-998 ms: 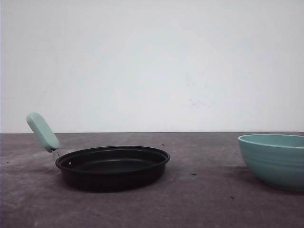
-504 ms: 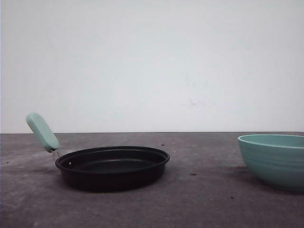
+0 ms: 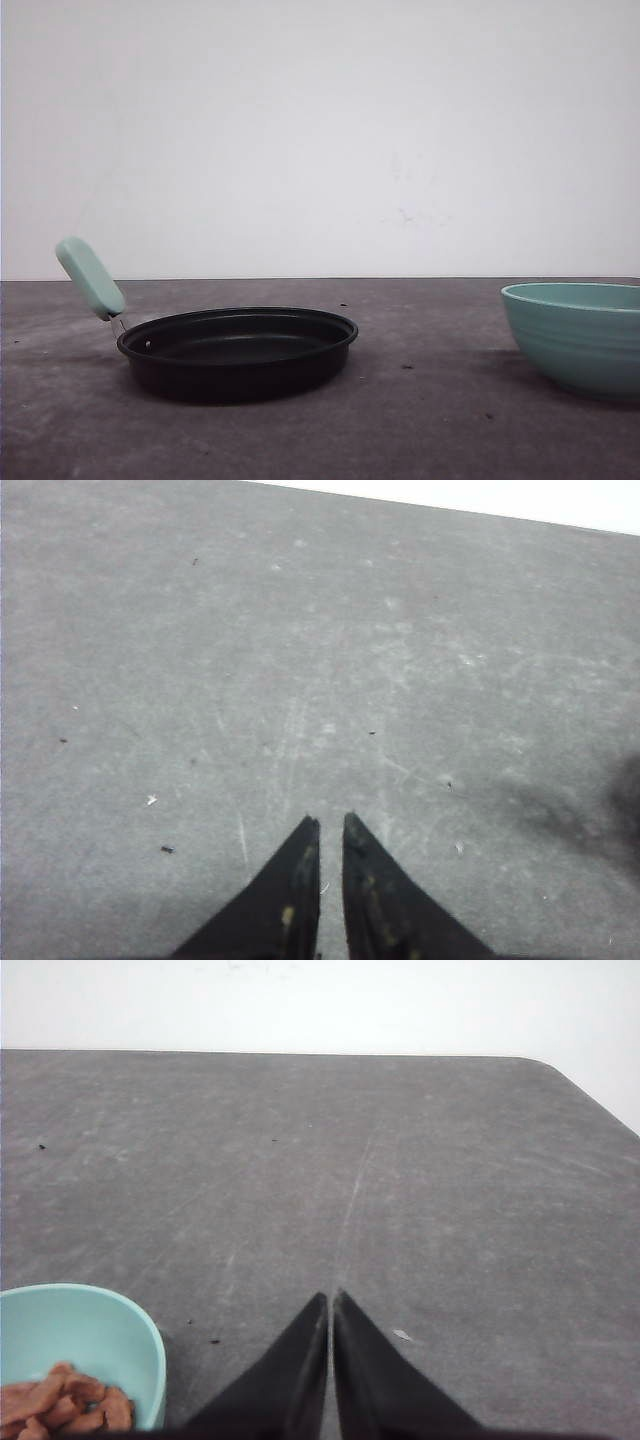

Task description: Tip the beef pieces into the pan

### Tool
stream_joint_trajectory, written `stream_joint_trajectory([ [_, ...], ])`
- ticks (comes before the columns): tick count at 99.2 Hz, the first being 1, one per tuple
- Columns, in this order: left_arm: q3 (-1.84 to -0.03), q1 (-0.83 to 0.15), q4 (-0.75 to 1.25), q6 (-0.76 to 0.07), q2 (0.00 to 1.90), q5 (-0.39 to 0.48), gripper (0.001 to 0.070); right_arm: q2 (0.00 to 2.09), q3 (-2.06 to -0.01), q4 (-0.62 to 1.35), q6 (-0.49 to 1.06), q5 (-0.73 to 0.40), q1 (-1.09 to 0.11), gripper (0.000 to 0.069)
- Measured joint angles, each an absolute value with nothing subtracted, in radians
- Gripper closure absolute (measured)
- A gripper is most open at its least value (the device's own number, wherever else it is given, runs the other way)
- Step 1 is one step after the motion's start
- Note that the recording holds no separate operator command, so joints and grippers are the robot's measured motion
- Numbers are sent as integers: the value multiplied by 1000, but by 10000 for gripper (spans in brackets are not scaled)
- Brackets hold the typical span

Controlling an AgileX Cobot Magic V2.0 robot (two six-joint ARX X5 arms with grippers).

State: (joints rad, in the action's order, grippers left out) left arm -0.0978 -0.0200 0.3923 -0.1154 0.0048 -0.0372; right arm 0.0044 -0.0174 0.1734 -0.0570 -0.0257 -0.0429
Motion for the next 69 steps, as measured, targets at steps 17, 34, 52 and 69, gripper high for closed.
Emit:
stream_joint_trajectory([
  [17,-97,-20,388,-128,5,-20,695,4,-17,146,-62,-25,-43,684],
  [34,-92,-20,363,-297,5,49,695,4,-17,76,-157,10,-43,684],
  [52,-92,-20,354,-484,5,99,695,4,-17,-80,-331,96,-43,684],
  [69,-138,-22,344,-552,10,256,695,4,-21,-86,-427,198,-43,684],
])
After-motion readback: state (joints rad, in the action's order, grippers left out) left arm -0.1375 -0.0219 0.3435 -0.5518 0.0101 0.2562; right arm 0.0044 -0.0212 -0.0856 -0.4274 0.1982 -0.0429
